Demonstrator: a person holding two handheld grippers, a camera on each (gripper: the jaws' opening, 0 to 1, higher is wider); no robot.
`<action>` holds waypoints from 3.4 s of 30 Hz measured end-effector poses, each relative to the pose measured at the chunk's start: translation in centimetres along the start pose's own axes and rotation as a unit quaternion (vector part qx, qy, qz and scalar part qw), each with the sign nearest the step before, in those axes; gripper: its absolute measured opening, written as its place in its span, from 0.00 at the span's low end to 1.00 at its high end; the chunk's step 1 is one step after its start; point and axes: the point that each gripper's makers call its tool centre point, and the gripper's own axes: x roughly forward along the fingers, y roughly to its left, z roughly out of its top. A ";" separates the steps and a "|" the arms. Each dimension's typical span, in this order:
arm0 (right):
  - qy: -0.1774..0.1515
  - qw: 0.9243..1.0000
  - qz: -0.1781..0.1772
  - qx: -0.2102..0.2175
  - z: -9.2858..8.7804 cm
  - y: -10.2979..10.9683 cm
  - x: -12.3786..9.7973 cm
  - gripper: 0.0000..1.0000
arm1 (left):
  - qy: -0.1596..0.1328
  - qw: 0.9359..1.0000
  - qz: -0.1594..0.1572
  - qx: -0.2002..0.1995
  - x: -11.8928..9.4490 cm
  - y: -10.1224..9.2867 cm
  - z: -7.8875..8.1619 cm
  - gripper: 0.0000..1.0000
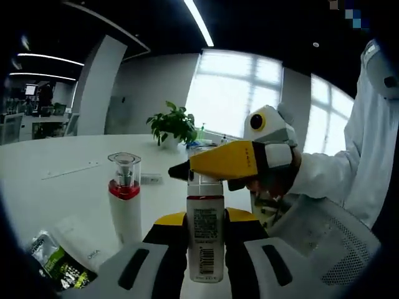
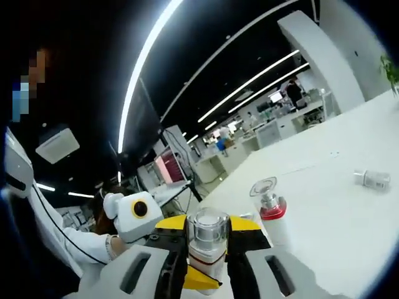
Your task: Arrange the skincare products in the storage area until every visible bottle or jar stands upright without overlapping.
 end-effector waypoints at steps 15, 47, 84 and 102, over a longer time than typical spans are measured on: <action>0.058 0.990 -0.017 -0.126 -2.2 -1.3 1.1 0.14 | 0.115 0.989 0.059 0.072 -0.5 2.6 -5.1 0.34; 0.123 0.965 -0.018 -0.231 -6.8 -4.9 2.7 0.15 | 0.170 0.978 0.060 0.107 1.7 5.7 -9.3 0.24; 0.268 0.937 0.056 -0.218 -13.0 -5.8 0.8 0.33 | 0.185 0.968 0.098 0.138 -0.9 7.3 -8.7 0.30; 0.278 0.932 0.030 -0.231 -13.1 -7.0 -0.1 0.33 | 0.195 0.964 0.130 0.123 -2.2 8.1 -8.1 0.26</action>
